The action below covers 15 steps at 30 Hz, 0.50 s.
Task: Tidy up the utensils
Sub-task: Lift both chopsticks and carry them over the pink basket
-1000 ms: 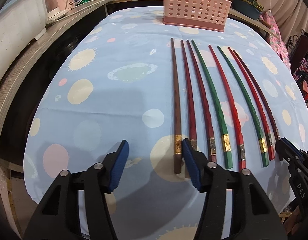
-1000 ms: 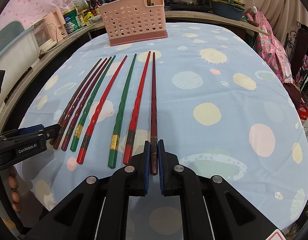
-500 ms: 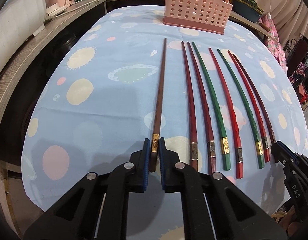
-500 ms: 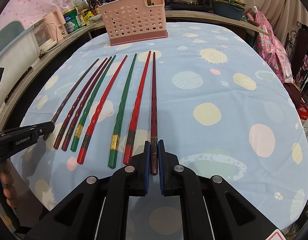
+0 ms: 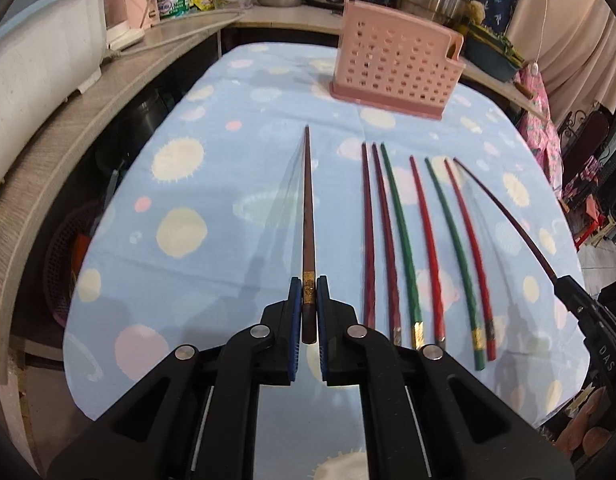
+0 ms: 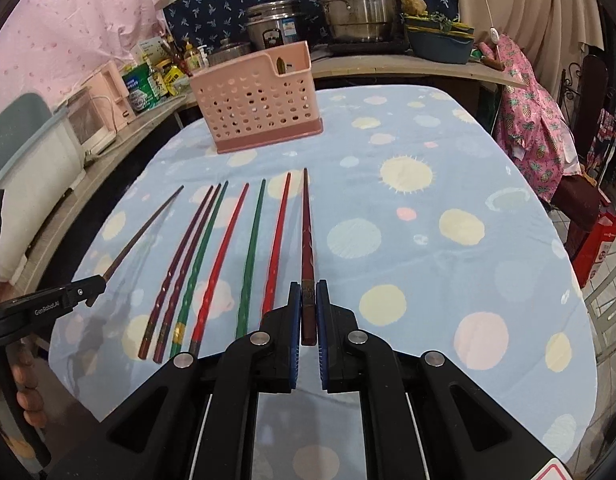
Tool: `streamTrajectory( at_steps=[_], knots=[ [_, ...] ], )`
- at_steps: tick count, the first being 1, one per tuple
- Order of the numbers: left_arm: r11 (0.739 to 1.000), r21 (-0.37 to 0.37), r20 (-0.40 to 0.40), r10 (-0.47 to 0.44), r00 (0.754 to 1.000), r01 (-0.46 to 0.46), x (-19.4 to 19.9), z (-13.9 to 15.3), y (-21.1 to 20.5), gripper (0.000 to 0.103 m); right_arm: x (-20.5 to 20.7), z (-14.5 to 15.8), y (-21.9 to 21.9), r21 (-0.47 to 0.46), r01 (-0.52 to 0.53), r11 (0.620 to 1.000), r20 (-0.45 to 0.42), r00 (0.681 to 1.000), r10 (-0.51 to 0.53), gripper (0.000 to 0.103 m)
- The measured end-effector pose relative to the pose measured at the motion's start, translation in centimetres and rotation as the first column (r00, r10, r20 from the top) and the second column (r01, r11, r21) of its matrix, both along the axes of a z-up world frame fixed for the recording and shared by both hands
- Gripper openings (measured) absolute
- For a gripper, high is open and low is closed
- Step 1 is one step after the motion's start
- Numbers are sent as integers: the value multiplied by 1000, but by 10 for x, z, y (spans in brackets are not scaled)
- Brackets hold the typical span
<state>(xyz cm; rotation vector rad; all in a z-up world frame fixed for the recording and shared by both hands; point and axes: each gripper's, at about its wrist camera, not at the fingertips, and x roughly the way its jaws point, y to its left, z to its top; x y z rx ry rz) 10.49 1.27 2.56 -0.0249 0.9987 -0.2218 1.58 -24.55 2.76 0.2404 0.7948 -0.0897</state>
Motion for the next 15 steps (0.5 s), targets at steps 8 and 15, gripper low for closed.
streamTrajectory(
  at_steps=[8, 15],
  knots=[
    [999, -31, 123, 25, 992, -21, 28, 57, 4, 7, 27, 52, -23, 0, 27, 1000, 115, 993, -26, 7],
    [997, -67, 238, 41, 970, -25, 66, 115, -4, 7, 60, 97, -34, -28, 45, 999, 216, 976, -38, 7]
  ],
)
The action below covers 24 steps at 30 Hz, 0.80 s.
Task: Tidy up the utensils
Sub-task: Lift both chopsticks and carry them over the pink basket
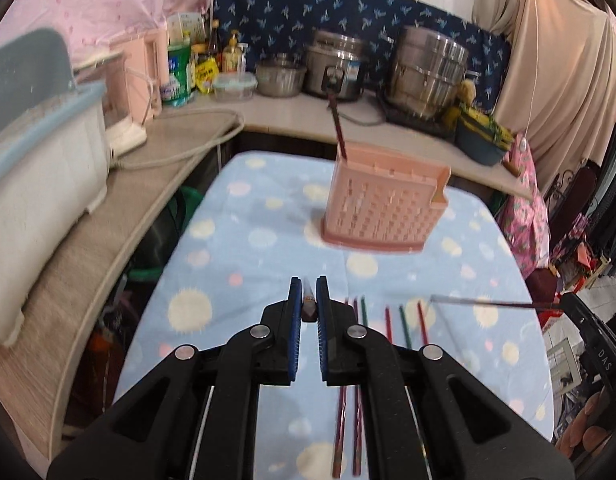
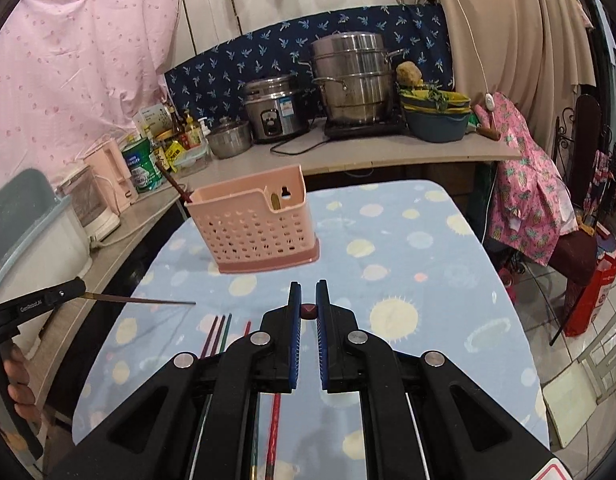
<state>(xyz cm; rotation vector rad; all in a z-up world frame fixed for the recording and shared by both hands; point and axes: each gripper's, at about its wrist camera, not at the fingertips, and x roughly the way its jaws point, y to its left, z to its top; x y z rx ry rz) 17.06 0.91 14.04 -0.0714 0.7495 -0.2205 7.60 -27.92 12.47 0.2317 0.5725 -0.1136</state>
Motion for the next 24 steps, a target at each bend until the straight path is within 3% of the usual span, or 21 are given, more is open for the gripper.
streamTrajectory(
  at_steps=[7, 13, 24],
  knots=[
    [1000, -18, 77, 5, 997, -4, 37, 42, -14, 7, 33, 30, -14, 28, 7, 1000, 62, 998, -9, 7],
    [996, -87, 135, 6, 991, 6, 61, 84, -21, 7, 57, 67, -19, 51, -7, 999, 147, 989, -1, 7],
    [985, -174, 290, 55, 955, -4, 112, 154, -36, 7, 122, 149, -18, 99, -45, 994, 367, 930, 6, 7]
  ],
)
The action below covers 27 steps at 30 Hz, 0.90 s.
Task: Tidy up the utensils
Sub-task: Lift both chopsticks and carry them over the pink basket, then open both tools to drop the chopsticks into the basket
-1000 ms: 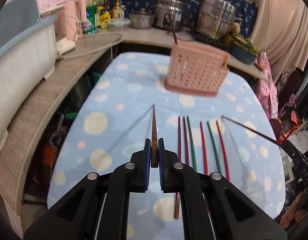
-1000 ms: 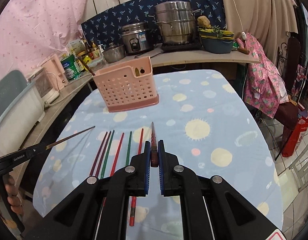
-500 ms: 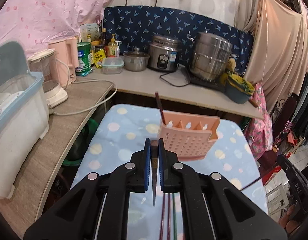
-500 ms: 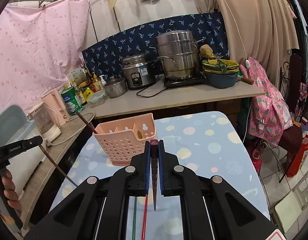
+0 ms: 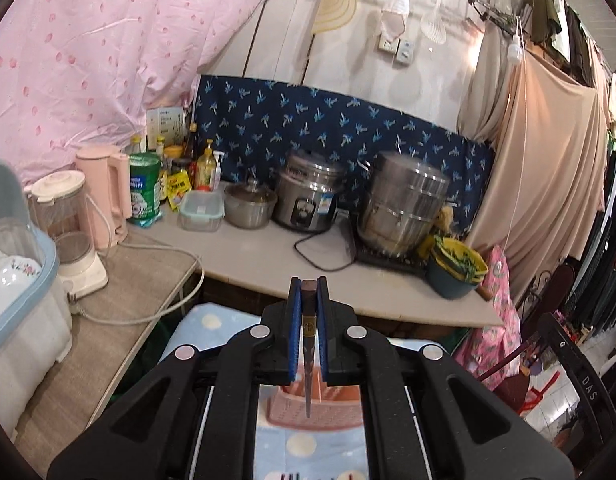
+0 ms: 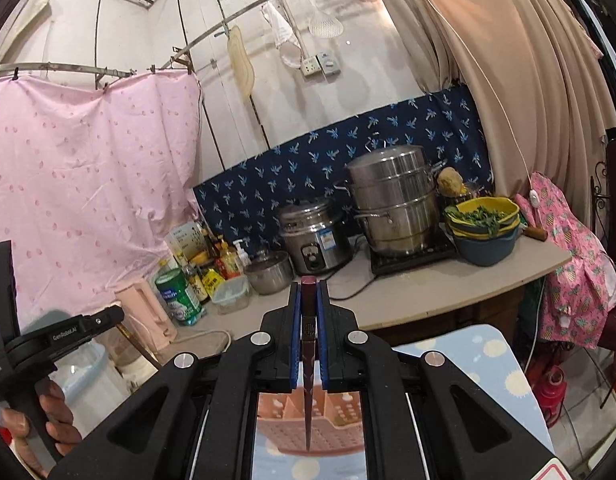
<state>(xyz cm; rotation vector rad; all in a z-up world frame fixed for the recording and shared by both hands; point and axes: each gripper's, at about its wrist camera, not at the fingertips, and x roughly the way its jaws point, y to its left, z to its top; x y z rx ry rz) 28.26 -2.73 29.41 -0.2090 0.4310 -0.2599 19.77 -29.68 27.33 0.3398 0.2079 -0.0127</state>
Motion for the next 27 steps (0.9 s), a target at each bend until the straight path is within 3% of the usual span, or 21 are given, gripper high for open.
streamTrajectory(
  at_steps=[5, 12, 17, 22, 27],
  knots=[
    [1000, -5, 29, 23, 999, -23, 25, 2, -7, 7, 40, -1, 4, 6, 0, 1000, -4, 1000, 0, 7],
    [999, 29, -53, 17, 998, -16, 54, -44, -16, 7, 81, -59, -2, 39, -3, 999, -140, 990, 8, 7],
    [999, 42, -114, 21, 993, -17, 64, -73, -17, 7, 93, -89, -7, 60, 3, 998, -211, 977, 10, 7],
    [998, 62, -122, 20, 992, -13, 62, -82, -18, 9, 86, -95, -6, 59, 9, 998, -222, 975, 4, 13],
    [997, 74, -115, 29, 993, -21, 50, -82, -17, 36, 72, -87, -3, 49, 4, 999, -205, 979, 6, 20]
  ],
)
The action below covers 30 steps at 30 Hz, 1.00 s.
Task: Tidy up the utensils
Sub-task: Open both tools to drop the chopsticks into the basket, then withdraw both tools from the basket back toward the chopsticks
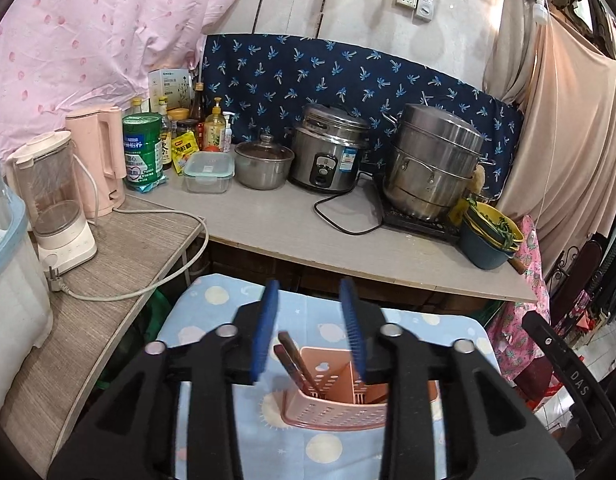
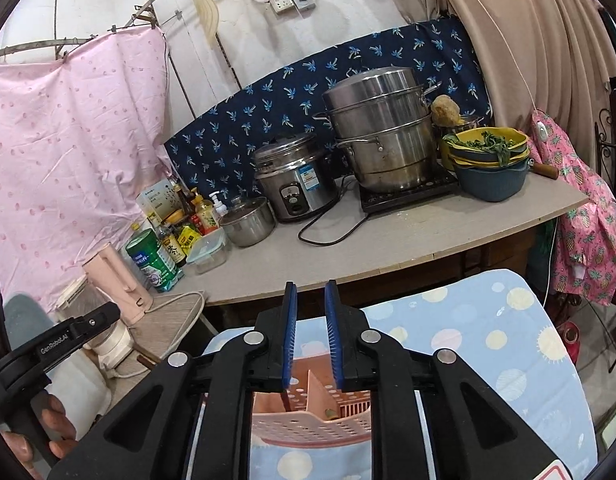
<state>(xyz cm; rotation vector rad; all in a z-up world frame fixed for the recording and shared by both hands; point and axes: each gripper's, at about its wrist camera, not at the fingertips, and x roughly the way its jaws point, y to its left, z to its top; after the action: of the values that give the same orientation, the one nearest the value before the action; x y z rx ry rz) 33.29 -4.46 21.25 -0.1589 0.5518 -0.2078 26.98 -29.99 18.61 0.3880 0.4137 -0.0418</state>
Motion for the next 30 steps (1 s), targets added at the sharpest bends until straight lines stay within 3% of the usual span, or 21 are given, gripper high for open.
streamTrajectory(
  at_steps=[4, 9, 12, 30],
  knots=[
    [1000, 12, 5, 2, 1000, -2, -15, 4, 2, 38, -21, 9, 8, -18, -8, 1000, 19, 1000, 9, 26],
    [999, 37, 6, 13, 1000, -14, -42, 2, 6, 49, -55, 11, 21, -49, -32, 998, 27, 999, 33, 34],
    [998, 55, 1, 10, 1000, -10, -59, -2, 8, 50, -78, 6, 31, -86, -38, 996, 20, 999, 40, 40],
    [984, 180, -81, 18, 997, -3, -157, -70, 22, 50, -189, -64, 69, -147, -98, 984, -128, 989, 79, 40]
  ],
)
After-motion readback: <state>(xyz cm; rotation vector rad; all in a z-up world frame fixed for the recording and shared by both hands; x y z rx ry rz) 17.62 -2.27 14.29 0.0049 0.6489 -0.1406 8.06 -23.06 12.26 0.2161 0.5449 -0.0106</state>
